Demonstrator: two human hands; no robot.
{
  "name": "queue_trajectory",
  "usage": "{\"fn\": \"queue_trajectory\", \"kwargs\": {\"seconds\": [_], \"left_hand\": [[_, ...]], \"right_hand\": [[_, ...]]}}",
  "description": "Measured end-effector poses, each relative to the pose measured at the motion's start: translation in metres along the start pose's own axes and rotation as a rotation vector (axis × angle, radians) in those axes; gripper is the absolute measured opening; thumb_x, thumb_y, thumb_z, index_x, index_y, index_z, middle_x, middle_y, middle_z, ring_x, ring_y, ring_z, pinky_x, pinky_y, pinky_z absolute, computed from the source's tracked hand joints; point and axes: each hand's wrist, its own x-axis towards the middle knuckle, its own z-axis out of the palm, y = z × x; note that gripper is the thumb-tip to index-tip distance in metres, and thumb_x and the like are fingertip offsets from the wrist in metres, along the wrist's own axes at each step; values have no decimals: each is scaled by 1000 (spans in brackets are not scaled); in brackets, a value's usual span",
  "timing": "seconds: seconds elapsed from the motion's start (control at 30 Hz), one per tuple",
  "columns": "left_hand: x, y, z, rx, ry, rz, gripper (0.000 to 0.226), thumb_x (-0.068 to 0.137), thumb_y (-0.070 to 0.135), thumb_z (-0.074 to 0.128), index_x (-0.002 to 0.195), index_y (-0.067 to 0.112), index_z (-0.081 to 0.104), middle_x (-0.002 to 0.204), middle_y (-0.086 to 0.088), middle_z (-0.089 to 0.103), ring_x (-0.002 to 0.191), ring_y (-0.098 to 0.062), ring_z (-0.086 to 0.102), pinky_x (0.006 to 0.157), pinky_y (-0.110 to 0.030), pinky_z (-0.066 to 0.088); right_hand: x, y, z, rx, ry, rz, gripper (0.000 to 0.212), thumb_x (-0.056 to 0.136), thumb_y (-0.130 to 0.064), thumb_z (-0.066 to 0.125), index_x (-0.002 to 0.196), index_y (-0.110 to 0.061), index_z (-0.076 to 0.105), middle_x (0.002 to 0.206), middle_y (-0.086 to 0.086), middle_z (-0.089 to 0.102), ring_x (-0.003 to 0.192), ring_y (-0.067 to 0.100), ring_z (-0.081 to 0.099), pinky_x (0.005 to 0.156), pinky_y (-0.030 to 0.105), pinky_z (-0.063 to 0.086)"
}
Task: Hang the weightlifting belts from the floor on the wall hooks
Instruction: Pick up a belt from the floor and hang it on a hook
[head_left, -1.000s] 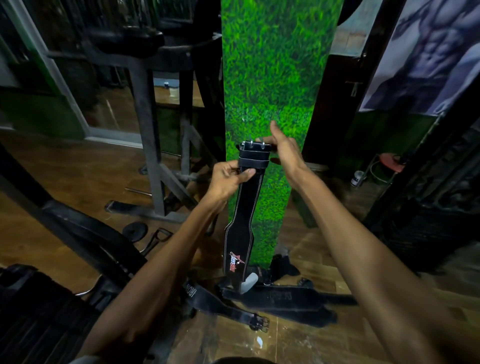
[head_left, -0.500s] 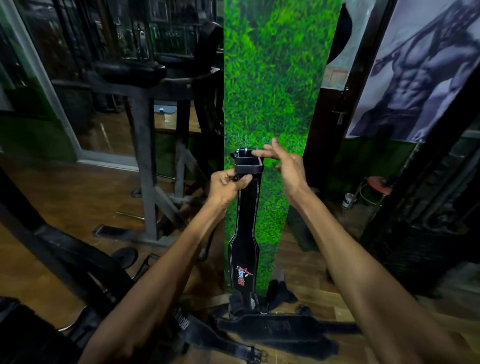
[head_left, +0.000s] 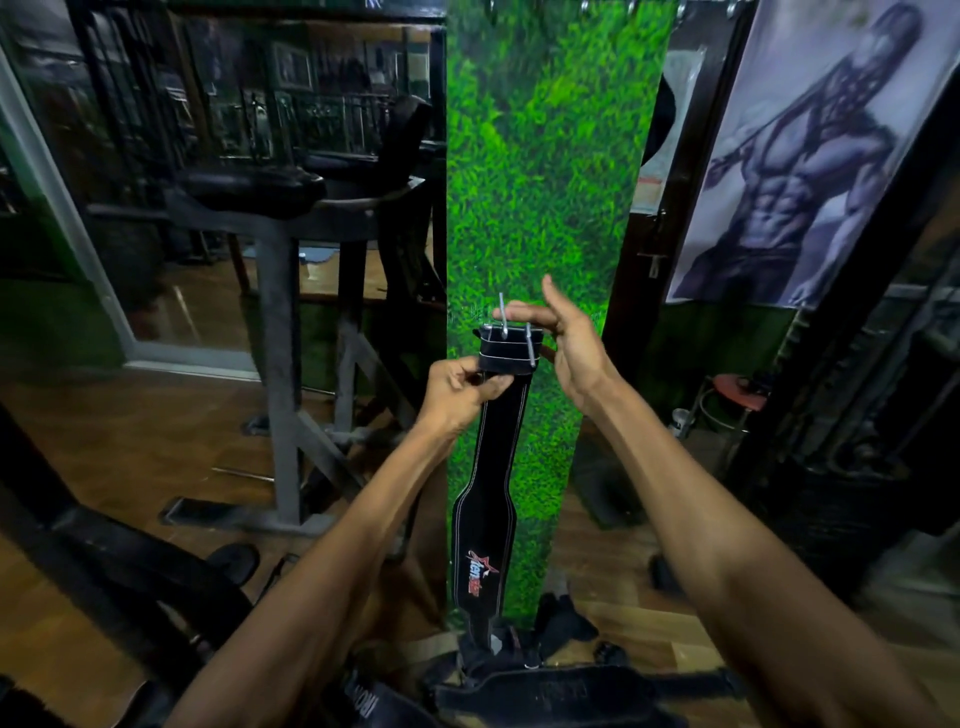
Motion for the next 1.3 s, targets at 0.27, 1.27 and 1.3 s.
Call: {"fn": "queue_trajectory", "kwargs": {"seconds": [0.27,1.27,1.3], "left_hand": [[2,6,0,-33,-71,38,27,85,-15,71,108,-2,71,73,19,75,72,8,67,70,-9,51],[34,22,47,-33,-171,-9,26,87,-2,76,95,23,78,89,12,79,89,-9,72,87,-31,57],[37,24,51,-24,-185,-32,26,86,-1,77,96,23,77,87,16,78,87,-6,72,83,-26,56]], "right_hand": [[-2,3,5,44,180,-171,12,79,-16,80,90,-15,84,114,9,77,117,11,67,105,29,47],[20,-22,-61,57,443,41,2,86,-15,78,87,-15,78,82,-4,73,75,4,61,78,23,47],[26,-21,-68,7,480,-43,6,87,-9,77,84,-15,78,83,-1,75,75,3,62,78,18,49]]}}
